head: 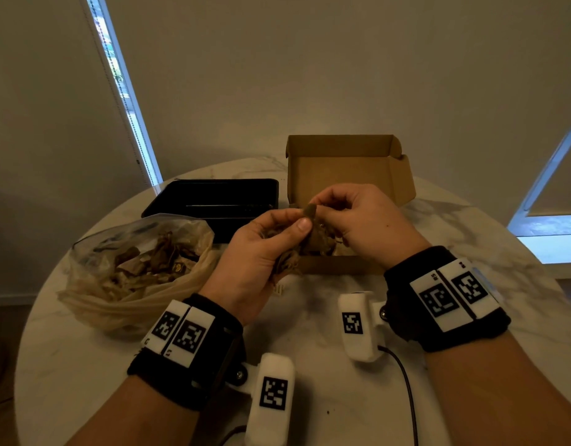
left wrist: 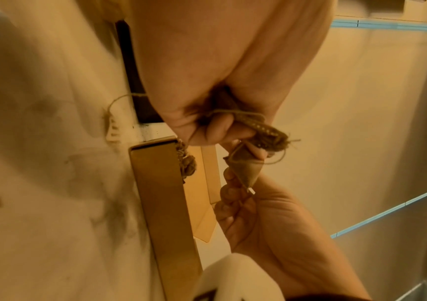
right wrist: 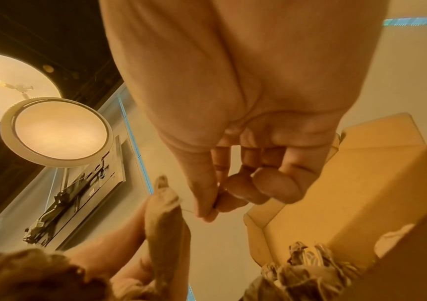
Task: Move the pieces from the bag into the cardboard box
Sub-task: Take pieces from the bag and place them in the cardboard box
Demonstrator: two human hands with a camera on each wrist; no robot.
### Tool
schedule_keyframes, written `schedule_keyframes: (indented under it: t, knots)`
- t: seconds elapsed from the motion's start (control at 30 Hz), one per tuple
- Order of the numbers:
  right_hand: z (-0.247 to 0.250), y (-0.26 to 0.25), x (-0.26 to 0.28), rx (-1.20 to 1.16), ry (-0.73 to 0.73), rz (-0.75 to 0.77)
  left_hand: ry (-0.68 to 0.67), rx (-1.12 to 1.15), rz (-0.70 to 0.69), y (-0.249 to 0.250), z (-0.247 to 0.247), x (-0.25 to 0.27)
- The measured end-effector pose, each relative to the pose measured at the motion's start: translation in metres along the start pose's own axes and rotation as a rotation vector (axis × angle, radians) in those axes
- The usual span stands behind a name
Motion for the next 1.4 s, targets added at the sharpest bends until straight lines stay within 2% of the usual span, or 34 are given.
schedule_keyframes:
  t: [0.23,0.37,0.5,0.57,0.67,0.83,1.0,1.17,1.27,1.4]
  knots:
    - [-0.002,-0.001,0.002,0.014,-0.032,-0.012,0.195,0.005,-0.111,0.01,0.022,-0.002]
    - [-0.005,-0.014,0.006,0.04,-0.092,0.068,0.283,0.027,-0.109,0.009,0.032,-0.002]
    - [-0.005,-0.026,0.009,0.03,-0.092,0.166,0.324,-0.066,-0.077,0.006,0.04,-0.004]
    - [-0.004,-0.03,0.01,0.045,-0.081,0.205,0.299,-0.104,-0.04,0.003,0.038,-0.004]
    - [0.001,-0.028,0.009,0.048,-0.033,0.213,0.173,-0.174,0.059,-0.006,0.024,-0.001]
    - [0.007,-0.005,0.001,-0.007,-0.013,0.052,0.048,-0.147,0.086,-0.011,0.007,-0.001]
    - [-0.007,0.011,0.003,-0.365,-0.125,-0.178,0.084,0.025,0.026,-0.002,0.009,-0.002]
    - [-0.023,0.007,0.008,-0.633,-0.273,-0.217,0.162,0.006,-0.011,0.001,0.024,-0.005]
    - [-0.026,0.003,0.008,-0.638,-0.317,-0.178,0.162,0.03,-0.018,0.002,0.024,-0.004]
    - [-0.023,0.001,0.007,-0.494,-0.253,-0.114,0.156,0.015,-0.021,0.001,0.024,-0.005]
Point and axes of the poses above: each hand's wrist, its own x-axis away from the middle knuckle, its own z-axis out of the back of the hand, y = z × x, the point moved 8 cm from there along -x, towards the middle knuckle, and after that the axes turned 15 degrees about x, right-handed, at the moved point
